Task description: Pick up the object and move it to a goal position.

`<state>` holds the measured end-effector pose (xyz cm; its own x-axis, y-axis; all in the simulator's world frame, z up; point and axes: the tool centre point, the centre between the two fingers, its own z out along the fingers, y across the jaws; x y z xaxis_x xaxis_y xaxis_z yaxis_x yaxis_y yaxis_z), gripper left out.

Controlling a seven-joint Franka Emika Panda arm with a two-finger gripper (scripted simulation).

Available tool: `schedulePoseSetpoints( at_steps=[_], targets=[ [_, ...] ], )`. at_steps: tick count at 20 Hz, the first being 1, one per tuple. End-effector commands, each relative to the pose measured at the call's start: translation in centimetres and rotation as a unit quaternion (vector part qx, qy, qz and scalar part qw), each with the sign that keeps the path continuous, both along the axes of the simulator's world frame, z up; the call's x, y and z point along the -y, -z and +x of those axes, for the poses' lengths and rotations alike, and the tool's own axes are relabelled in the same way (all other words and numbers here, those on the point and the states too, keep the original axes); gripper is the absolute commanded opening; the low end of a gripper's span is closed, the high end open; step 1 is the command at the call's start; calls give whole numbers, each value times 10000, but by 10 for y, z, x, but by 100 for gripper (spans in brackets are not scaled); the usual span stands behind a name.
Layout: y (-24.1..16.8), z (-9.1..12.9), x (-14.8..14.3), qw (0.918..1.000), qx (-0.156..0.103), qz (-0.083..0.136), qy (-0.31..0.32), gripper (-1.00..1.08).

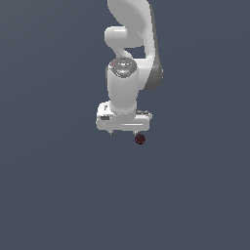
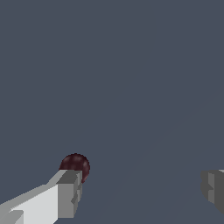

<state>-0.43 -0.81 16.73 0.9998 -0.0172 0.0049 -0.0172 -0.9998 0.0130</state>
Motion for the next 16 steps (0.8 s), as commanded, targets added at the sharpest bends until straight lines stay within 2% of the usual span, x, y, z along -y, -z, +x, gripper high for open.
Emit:
schedulePoseSetpoints(
  at_steps=[1, 10, 16],
  targets=[
    [0, 0, 0, 10000, 0, 0, 0, 100],
    [16, -13, 6, 9996, -256, -17, -103, 100],
    [16, -13, 6, 9996, -259, -17, -113, 100]
  ],
)
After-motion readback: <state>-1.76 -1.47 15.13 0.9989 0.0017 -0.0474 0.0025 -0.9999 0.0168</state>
